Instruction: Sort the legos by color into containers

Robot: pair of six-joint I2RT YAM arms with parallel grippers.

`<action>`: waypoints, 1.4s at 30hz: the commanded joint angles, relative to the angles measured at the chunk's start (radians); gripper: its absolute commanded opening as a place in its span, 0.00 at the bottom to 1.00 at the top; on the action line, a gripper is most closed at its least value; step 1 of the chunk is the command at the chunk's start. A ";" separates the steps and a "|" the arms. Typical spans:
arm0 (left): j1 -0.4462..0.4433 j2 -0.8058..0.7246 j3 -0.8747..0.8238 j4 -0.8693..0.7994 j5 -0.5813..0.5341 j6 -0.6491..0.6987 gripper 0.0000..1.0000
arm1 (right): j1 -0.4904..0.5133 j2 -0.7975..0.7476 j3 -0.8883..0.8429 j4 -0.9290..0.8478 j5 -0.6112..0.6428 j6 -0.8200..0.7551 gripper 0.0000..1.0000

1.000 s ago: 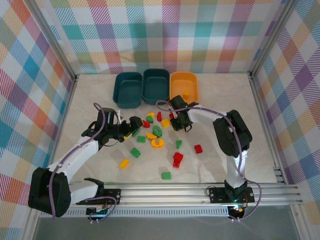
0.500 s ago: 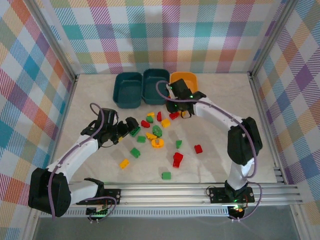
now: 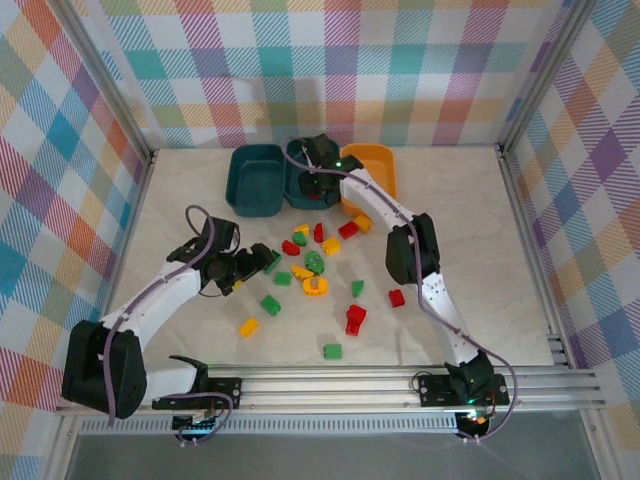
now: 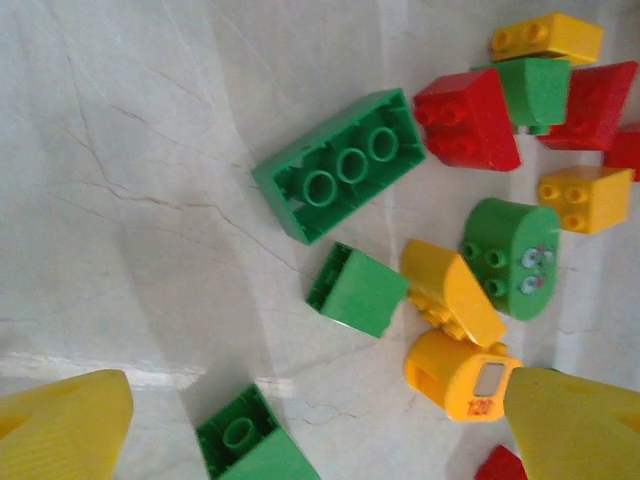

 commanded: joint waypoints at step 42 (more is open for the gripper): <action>-0.110 0.646 0.449 -0.106 -0.306 0.368 0.34 | -0.004 -0.956 -1.108 0.182 -0.062 0.057 0.65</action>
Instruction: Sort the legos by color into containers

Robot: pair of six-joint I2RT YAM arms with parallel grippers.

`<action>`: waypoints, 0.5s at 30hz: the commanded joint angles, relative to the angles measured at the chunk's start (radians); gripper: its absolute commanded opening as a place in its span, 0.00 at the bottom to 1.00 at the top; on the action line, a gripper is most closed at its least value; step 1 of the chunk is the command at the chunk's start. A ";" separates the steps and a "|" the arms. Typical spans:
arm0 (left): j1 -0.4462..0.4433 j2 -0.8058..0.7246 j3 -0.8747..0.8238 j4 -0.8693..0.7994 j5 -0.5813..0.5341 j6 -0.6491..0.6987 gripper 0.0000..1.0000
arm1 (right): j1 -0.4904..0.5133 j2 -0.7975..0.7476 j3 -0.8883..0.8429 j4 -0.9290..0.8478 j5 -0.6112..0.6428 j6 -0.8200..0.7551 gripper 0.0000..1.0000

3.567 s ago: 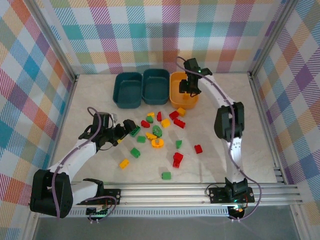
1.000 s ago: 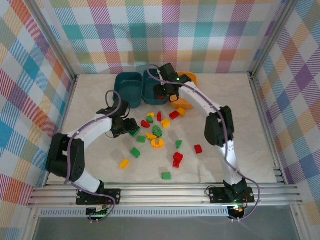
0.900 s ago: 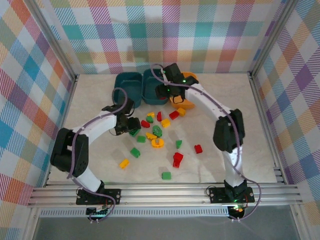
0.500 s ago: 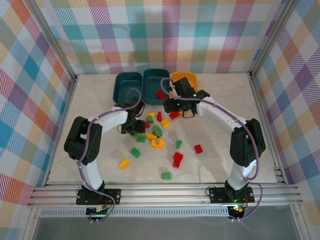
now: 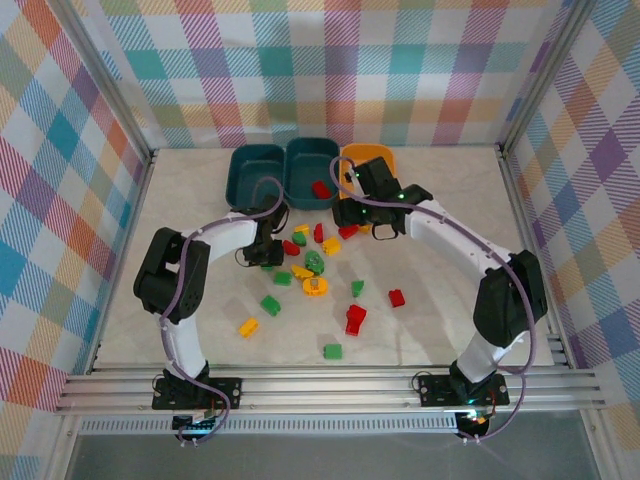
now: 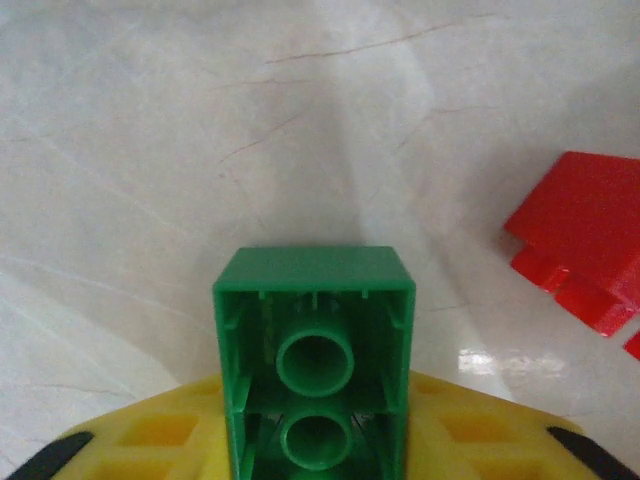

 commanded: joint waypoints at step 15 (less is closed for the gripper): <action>0.031 -0.171 0.174 -0.070 0.002 -0.055 0.25 | -0.032 -0.057 -0.073 0.012 -0.008 0.008 0.65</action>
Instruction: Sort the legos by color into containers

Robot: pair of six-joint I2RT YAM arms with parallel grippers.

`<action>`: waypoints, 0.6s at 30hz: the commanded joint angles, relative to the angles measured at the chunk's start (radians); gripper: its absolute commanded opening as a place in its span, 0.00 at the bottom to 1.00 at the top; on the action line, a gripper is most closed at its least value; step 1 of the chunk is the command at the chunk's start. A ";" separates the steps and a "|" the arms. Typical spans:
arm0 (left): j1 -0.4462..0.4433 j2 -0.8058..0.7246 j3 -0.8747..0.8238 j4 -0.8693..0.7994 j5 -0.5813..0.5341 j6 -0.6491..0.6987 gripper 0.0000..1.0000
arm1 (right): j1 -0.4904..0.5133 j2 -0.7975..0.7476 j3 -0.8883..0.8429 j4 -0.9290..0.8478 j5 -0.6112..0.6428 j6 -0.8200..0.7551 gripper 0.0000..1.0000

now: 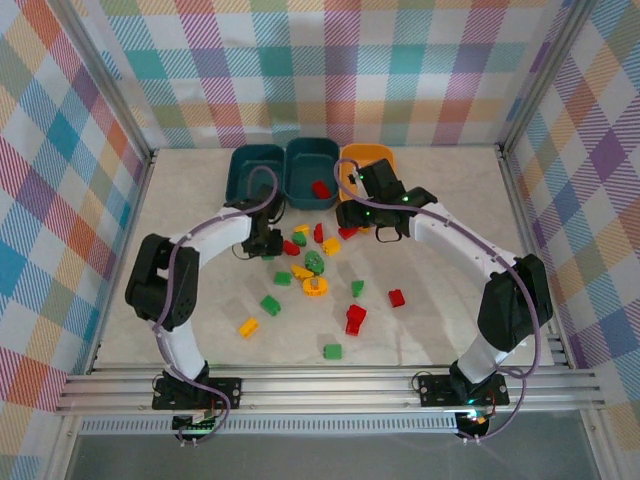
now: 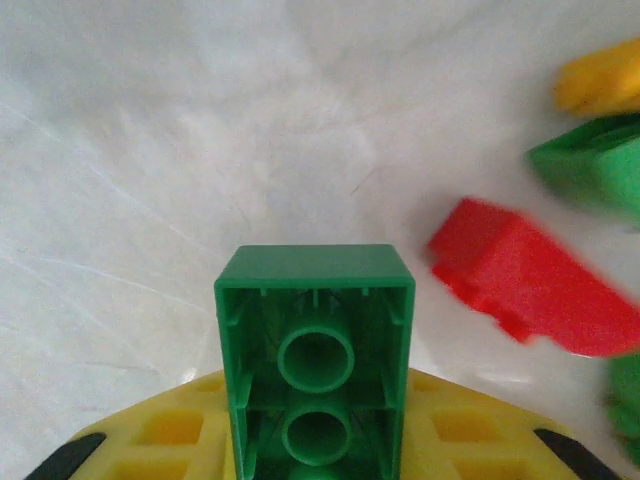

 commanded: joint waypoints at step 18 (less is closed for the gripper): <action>0.251 0.712 1.237 -0.352 0.174 -0.084 0.33 | -0.073 -0.101 -0.214 0.031 0.013 0.003 0.70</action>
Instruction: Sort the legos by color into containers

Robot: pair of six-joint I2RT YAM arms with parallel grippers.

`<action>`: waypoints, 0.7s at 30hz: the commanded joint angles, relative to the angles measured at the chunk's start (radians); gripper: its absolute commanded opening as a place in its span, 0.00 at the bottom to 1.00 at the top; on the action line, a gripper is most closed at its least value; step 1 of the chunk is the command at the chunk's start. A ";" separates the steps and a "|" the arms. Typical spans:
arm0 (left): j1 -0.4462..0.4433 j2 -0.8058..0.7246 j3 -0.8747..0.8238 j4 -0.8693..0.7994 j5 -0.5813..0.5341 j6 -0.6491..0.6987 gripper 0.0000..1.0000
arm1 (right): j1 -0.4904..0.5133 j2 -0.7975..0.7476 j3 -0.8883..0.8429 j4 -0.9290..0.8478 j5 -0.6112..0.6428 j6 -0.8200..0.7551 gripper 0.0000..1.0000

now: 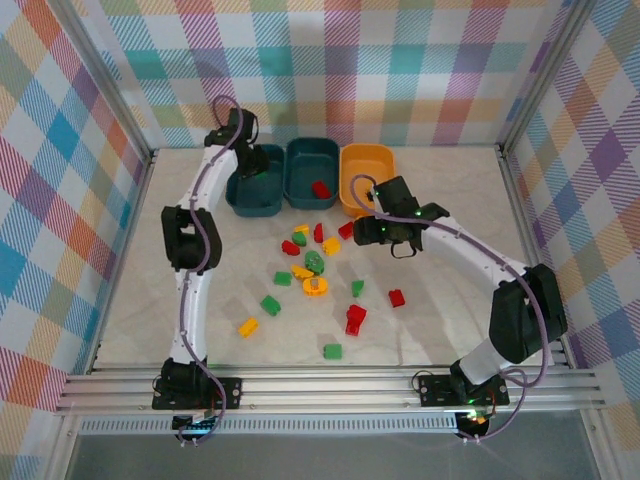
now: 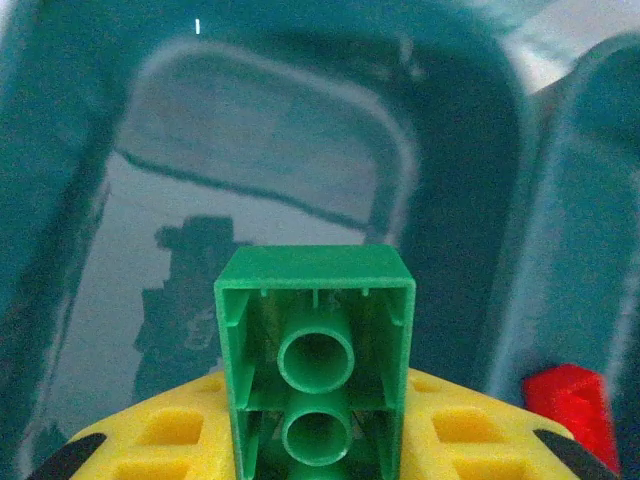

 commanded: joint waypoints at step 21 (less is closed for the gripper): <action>0.107 -0.733 -0.817 0.438 0.194 -0.278 0.94 | 0.429 0.083 0.118 -0.083 0.003 -0.090 0.67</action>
